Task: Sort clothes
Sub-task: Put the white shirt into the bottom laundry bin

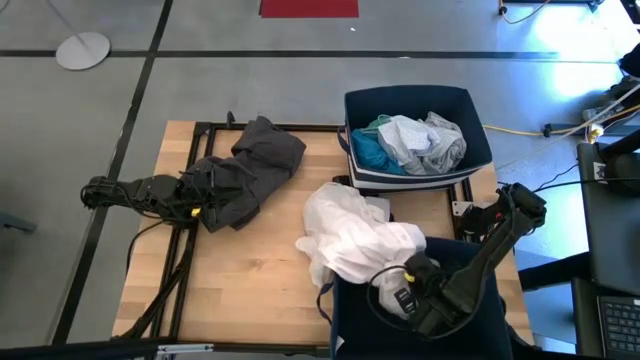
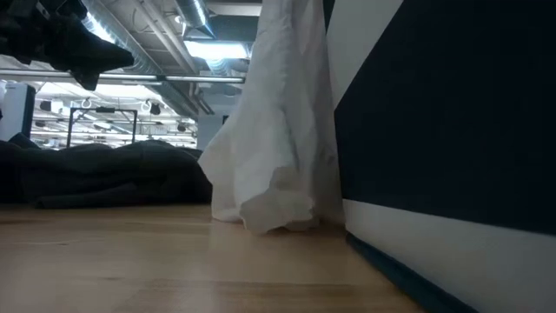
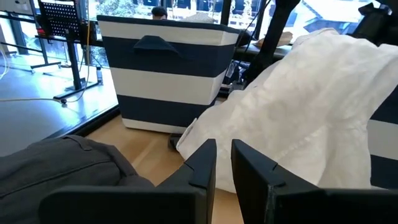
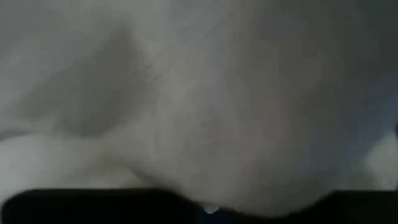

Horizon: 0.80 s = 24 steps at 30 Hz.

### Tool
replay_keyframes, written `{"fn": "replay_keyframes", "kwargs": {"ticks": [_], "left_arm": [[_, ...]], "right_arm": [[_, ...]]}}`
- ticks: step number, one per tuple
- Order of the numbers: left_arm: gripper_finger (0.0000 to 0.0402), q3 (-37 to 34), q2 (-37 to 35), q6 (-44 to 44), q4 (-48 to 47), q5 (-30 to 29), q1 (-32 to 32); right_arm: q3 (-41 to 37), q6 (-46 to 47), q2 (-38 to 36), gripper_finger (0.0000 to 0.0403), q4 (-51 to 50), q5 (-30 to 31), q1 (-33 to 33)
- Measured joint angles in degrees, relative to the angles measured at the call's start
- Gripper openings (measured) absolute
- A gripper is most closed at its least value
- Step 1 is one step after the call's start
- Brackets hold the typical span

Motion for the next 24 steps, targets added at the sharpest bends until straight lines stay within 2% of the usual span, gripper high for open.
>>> {"fn": "replay_keyframes", "kwargs": {"ticks": [4, 7, 11, 16, 20, 24], "left_arm": [[0.004, 0.0, 0.0, 0.05, 0.02, 0.0, 0.01], [0.004, 0.0, 0.0, 0.53, 0.0, -0.02, 0.02], [0.004, -0.01, 0.01, 1.77, -0.18, -0.01, 0.02], [0.004, -0.01, 0.0, 1.76, -0.19, 0.0, 0.01], [0.004, 0.0, 0.01, 1.79, -0.2, 0.0, 0.02], [0.004, 0.0, 0.01, 1.79, -0.41, 0.0, 0.01]], "right_arm": [[3.42, 0.03, -0.11, 0.0154, -1.36, -7.51, -0.09], [8.94, 1.87, -0.28, 0.0192, -3.77, -13.12, -1.07], [19.99, 4.09, -0.81, 0.0223, -8.02, -12.08, -2.66], [32.17, -3.03, -1.14, 0.024, -7.84, 1.55, -5.7], [38.67, -16.96, -1.25, 0.0241, -7.87, 13.99, -9.39], [41.01, -32.62, -1.24, 0.0241, -7.92, 25.0, -14.16]]}}
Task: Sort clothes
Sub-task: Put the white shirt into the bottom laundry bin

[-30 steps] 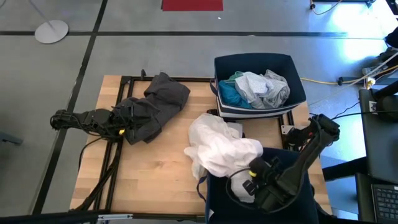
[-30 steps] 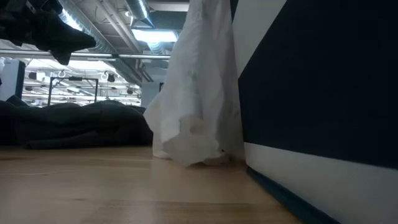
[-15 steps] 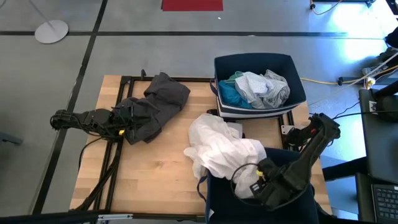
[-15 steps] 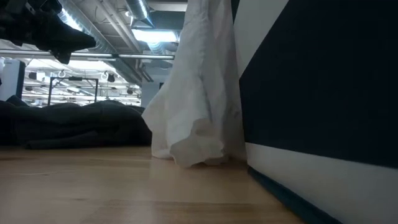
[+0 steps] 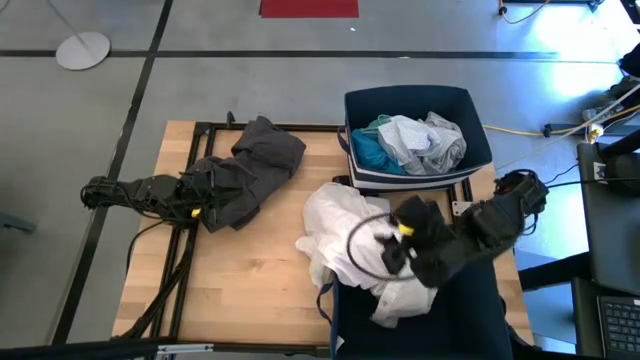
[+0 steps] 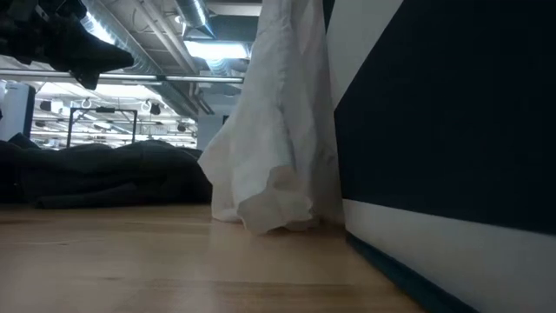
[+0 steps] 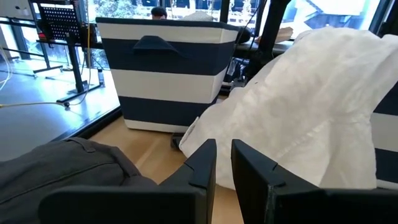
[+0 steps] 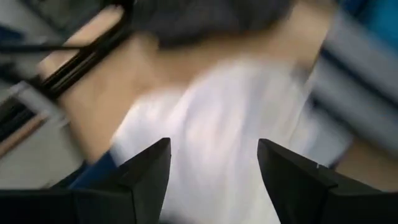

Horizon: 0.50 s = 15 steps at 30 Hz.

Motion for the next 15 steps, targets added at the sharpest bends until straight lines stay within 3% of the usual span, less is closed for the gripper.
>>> {"fn": "replay_keyframes", "kwargs": {"ticks": [6, 12, 15], "left_arm": [[0.004, -0.01, 0.0, 0.0, -0.12, 0.0, 0.01], [0.004, 0.0, -0.01, 0.3, -0.12, 0.0, 0.01], [0.004, 0.0, 0.01, 1.13, -0.14, 0.0, 0.01]], "right_arm": [[0.16, -17.53, 0.33, 0.0241, 1.19, 12.11, -7.67], [0.14, -31.81, 1.23, 0.0241, 12.24, 13.55, -15.87], [0.14, -38.28, 2.46, 0.0241, 19.22, 8.61, -20.18]]}}
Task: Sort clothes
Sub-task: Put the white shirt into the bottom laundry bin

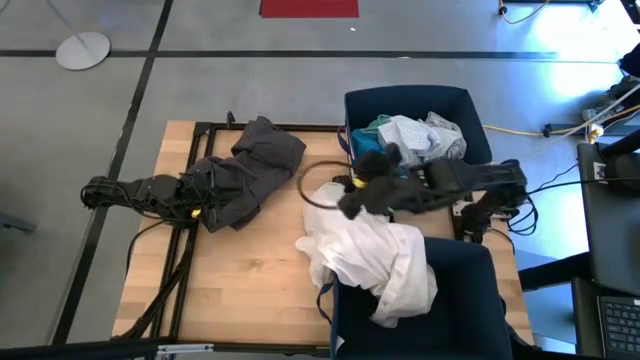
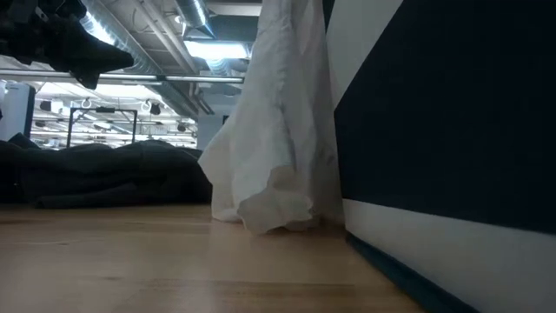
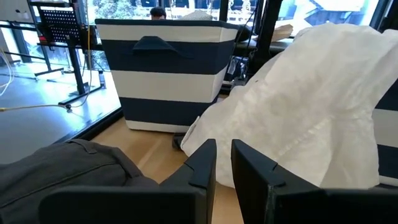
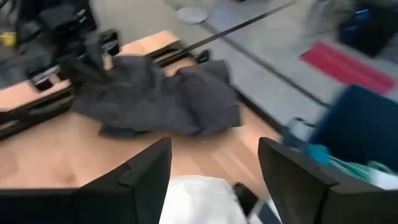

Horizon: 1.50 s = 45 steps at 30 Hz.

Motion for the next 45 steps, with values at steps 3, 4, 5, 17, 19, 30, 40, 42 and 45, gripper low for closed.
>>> {"fn": "replay_keyframes", "kwargs": {"ticks": [3, 4, 5, 17, 19, 30, 40, 42, 45], "left_arm": [[0.004, 0.0, -0.01, 0.01, -0.08, 0.01, 0.0], [0.004, -0.01, 0.0, 0.02, -0.28, 0.01, -0.01], [0.004, 0.0, -0.02, -0.02, -0.31, 0.0, 0.0], [0.004, 0.0, -0.01, -1.45, -1.32, 0.0, -0.01], [0.004, 0.0, 0.0, -1.56, -1.42, 0.0, -0.02], [0.004, -2.01, 0.0, -1.7, 0.1, 0.02, 0.0], [0.004, -2.01, 0.0, -1.61, 0.56, 0.02, -0.02], [0.004, -2.01, 0.0, -1.62, 0.53, 0.01, -0.01], [0.004, -2.01, 0.0, -1.74, 0.51, 0.02, -0.01]], "right_arm": [[0.0, -4.09, 2.15, 0.0241, 5.71, -8.77, -4.43], [0.0, -4.48, 3.06, 0.0241, 7.1, -11.84, -5.98], [0.0, -4.58, 3.92, 0.0241, 8.11, -15.39, -7.54], [-0.07, -2.75, 17.33, 0.0241, 5.97, -45.39, -18.63], [-0.05, -2.64, 18.95, 0.0241, 4.52, -48.49, -18.91], [-0.04, -1.58, 24.39, 0.0241, -6.97, -56.36, -18.71], [0.0, -3.11, 31.77, 0.0241, -9.18, -58.15, -18.76], [0.0, -3.12, 33.4, 0.0241, -10.1, -57.59, -18.72], [0.0, -3.43, 35.65, 0.0241, -10.84, -55.99, -18.69]]}}
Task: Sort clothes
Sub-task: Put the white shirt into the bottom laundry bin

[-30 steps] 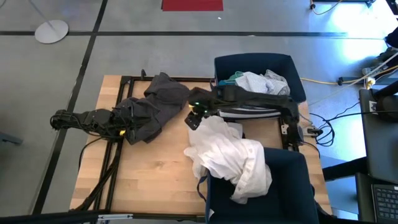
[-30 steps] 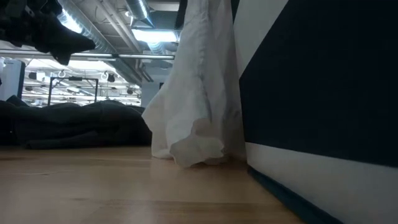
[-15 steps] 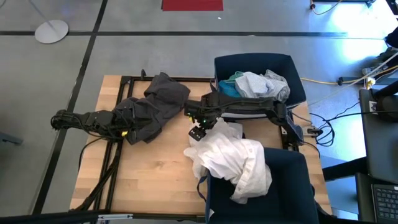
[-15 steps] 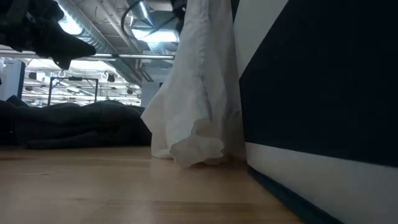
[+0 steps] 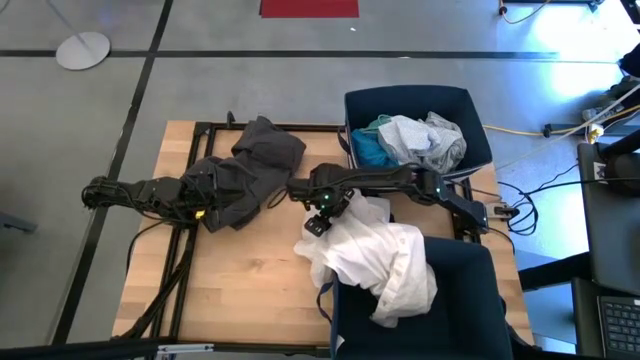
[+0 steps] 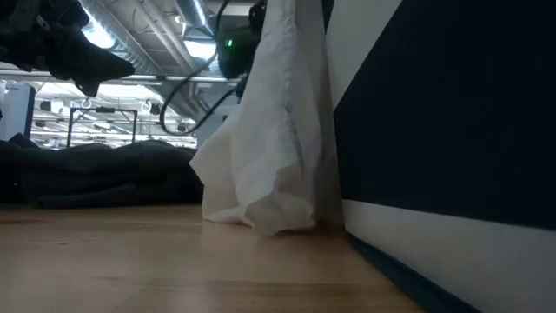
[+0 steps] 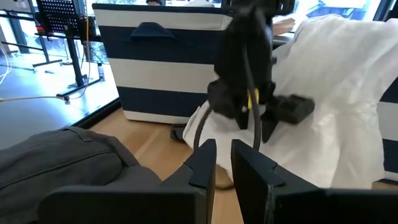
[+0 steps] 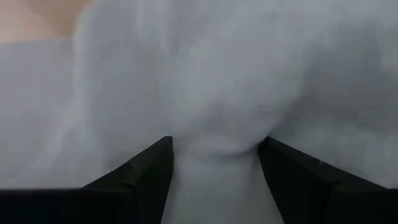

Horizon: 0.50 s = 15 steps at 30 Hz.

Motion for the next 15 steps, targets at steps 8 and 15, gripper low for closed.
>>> {"fn": "replay_keyframes", "kwargs": {"ticks": [8, 15], "left_arm": [[0.004, 0.0, 0.0, -0.07, -0.01, 0.0, -0.02], [0.004, 0.0, 0.0, -0.07, -0.01, 0.0, -0.01]], "right_arm": [[0.0, -3.51, 5.23, 0.0241, 1.67, 4.42, -0.02], [0.22, -7.36, 7.69, 0.0165, 2.99, 5.56, 0.97]]}}
